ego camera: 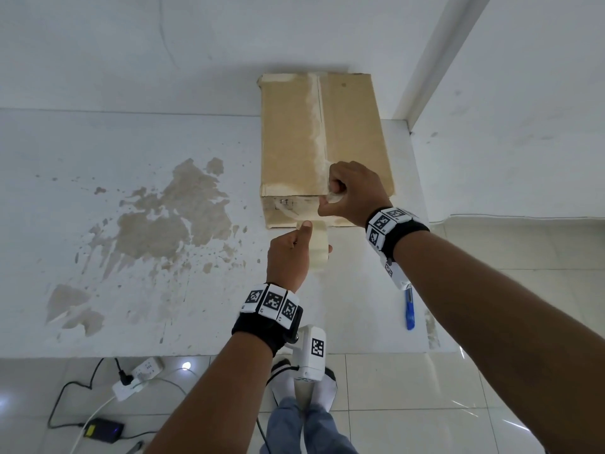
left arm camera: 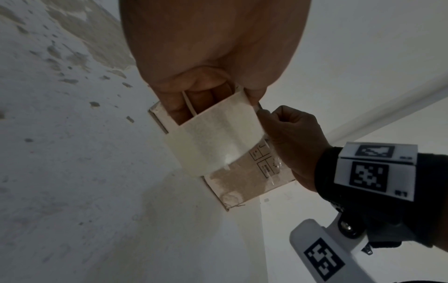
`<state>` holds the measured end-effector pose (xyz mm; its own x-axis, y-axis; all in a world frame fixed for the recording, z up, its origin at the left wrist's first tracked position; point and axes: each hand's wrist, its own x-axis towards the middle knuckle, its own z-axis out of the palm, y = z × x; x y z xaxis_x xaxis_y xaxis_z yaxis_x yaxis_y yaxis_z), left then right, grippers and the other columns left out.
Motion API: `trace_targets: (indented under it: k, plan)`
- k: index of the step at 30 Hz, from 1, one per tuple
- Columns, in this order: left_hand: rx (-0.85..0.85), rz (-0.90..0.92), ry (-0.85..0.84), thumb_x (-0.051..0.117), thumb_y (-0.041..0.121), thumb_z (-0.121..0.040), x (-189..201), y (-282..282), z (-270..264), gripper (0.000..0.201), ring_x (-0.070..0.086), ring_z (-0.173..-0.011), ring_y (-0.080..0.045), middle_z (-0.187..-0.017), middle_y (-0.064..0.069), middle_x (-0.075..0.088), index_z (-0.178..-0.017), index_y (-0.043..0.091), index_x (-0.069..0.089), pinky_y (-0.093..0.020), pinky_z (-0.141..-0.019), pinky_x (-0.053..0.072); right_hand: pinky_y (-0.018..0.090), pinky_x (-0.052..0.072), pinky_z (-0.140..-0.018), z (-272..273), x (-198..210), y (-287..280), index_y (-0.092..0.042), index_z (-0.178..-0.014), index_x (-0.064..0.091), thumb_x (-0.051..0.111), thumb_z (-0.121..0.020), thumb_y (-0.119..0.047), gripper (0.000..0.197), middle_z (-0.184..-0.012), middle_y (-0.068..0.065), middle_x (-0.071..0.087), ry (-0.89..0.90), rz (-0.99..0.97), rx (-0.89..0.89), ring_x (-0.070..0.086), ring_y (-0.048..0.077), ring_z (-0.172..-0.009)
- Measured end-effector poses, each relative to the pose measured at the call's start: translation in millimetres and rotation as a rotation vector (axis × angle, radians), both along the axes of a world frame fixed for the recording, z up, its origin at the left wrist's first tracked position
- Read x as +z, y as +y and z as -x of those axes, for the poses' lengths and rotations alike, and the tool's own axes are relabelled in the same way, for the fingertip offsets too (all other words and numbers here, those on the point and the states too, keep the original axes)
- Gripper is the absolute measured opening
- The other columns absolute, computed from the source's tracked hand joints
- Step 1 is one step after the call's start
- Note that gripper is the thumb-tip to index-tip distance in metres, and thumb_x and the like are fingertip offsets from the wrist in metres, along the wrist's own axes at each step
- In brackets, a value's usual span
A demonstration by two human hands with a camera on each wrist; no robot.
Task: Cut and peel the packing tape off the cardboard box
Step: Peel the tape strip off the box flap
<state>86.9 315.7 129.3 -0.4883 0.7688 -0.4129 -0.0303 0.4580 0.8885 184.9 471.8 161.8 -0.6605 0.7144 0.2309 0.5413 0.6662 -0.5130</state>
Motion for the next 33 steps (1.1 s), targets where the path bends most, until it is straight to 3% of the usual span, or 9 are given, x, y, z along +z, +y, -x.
trace_targets:
  k: [6, 9, 13, 16, 20, 23, 26, 29, 33]
  plan:
    - [-0.003, 0.009, 0.050, 0.041, 0.077, -0.078, -17.3, -1.5, 2.0, 0.095, 0.077, -0.088, -0.039, -0.076, -0.013, 0.081, -0.088, -0.011, 0.074, -0.053, -0.090, 0.061, 0.026, 0.027, -0.060, 1.3, -1.3, -1.8, -0.020, -0.071, 0.035, 0.078, -0.060, -0.026, 0.044, -0.066, -0.007, 0.038, -0.045, -0.068, 0.031, 0.033, 0.018, -0.065]
    - [-0.002, 0.005, 0.049, 0.041, 0.075, -0.082, -17.9, -5.4, -0.4, 0.092, 0.076, -0.086, -0.039, -0.076, -0.015, 0.080, -0.088, -0.010, 0.074, -0.051, -0.089, 0.062, 0.029, 0.030, -0.059, 2.0, -1.1, -2.1, -0.020, -0.073, 0.035, 0.077, -0.060, -0.026, 0.044, -0.068, -0.005, 0.038, -0.080, -0.105, 0.057, 0.033, 0.018, -0.065]
    - [-0.006, 0.022, 0.040, 0.045, 0.058, -0.100, -12.2, -9.9, -6.1, 0.076, 0.077, -0.089, -0.035, -0.068, 0.001, 0.081, -0.092, -0.013, 0.072, -0.048, -0.091, 0.061, 0.031, 0.034, -0.058, 2.7, -1.6, -3.3, -0.020, -0.075, 0.035, 0.077, -0.063, -0.025, 0.044, -0.070, -0.004, 0.039, -0.112, -0.138, 0.090, 0.033, 0.019, -0.065]
    - [-0.027, 0.022, 0.038, 0.044, 0.069, -0.090, -14.8, -10.3, -7.5, 0.087, 0.074, -0.084, -0.039, -0.074, -0.008, 0.082, -0.092, -0.014, 0.069, -0.053, -0.089, 0.060, 0.026, 0.028, -0.061, -5.4, 3.2, 4.3, -0.019, -0.076, 0.038, 0.079, -0.071, -0.030, 0.042, -0.072, -0.005, 0.043, -0.092, -0.048, 0.120, 0.033, 0.016, -0.067]
    - [-0.020, 0.011, 0.029, 0.047, 0.062, -0.097, -12.7, -10.5, -9.9, 0.077, 0.078, -0.087, -0.034, -0.075, -0.010, 0.082, -0.093, -0.011, 0.074, -0.049, -0.087, 0.064, 0.020, 0.033, -0.061, -8.1, 12.2, 10.9, -0.018, -0.074, 0.044, 0.075, -0.081, -0.050, 0.045, -0.072, -0.007, 0.047, -0.099, 0.100, 0.114, 0.037, 0.014, -0.066]
    - [-0.015, 0.006, 0.031, 0.046, 0.061, -0.097, -7.7, -10.0, -12.0, 0.076, 0.079, -0.086, -0.032, -0.075, -0.007, 0.082, -0.090, -0.009, 0.076, -0.047, -0.086, 0.064, 0.023, 0.036, -0.063, -5.1, 14.9, 10.1, -0.016, -0.074, 0.047, 0.077, -0.081, -0.045, 0.042, -0.073, -0.005, 0.050, -0.103, 0.157, 0.090, 0.041, 0.014, -0.067]
    - [-0.031, 0.017, 0.097, 0.038, 0.079, -0.081, -17.0, -6.5, -9.9, 0.099, 0.075, -0.089, -0.041, -0.079, -0.020, 0.079, -0.092, -0.014, 0.070, -0.054, -0.088, 0.061, 0.020, 0.038, -0.063, -6.7, 20.8, 14.1, -0.017, -0.078, 0.055, 0.081, -0.079, -0.036, 0.032, -0.074, -0.011, 0.051, -0.139, 0.248, 0.082, 0.043, 0.007, -0.064]
    - [-0.031, 0.005, 0.089, 0.039, 0.081, -0.080, -16.2, -6.1, -10.0, 0.100, 0.073, -0.088, -0.043, -0.081, -0.027, 0.076, -0.092, -0.014, 0.069, -0.056, -0.088, 0.061, 0.020, 0.039, -0.067, -9.6, 27.4, 22.1, -0.021, -0.081, 0.059, 0.081, -0.078, -0.024, 0.023, -0.073, -0.014, 0.052, -0.196, 0.306, 0.128, 0.045, 0.003, -0.064]
    - [-0.048, -0.015, 0.081, 0.042, 0.077, -0.087, -11.0, -5.3, -12.9, 0.094, 0.076, -0.088, -0.036, -0.079, -0.014, 0.081, -0.091, -0.012, 0.074, -0.047, -0.086, 0.063, 0.018, 0.039, -0.067, -7.3, 37.1, 27.6, -0.023, -0.085, 0.059, 0.078, -0.078, -0.014, 0.022, -0.075, -0.015, 0.052, -0.299, 0.313, 0.180, 0.047, 0.004, -0.066]
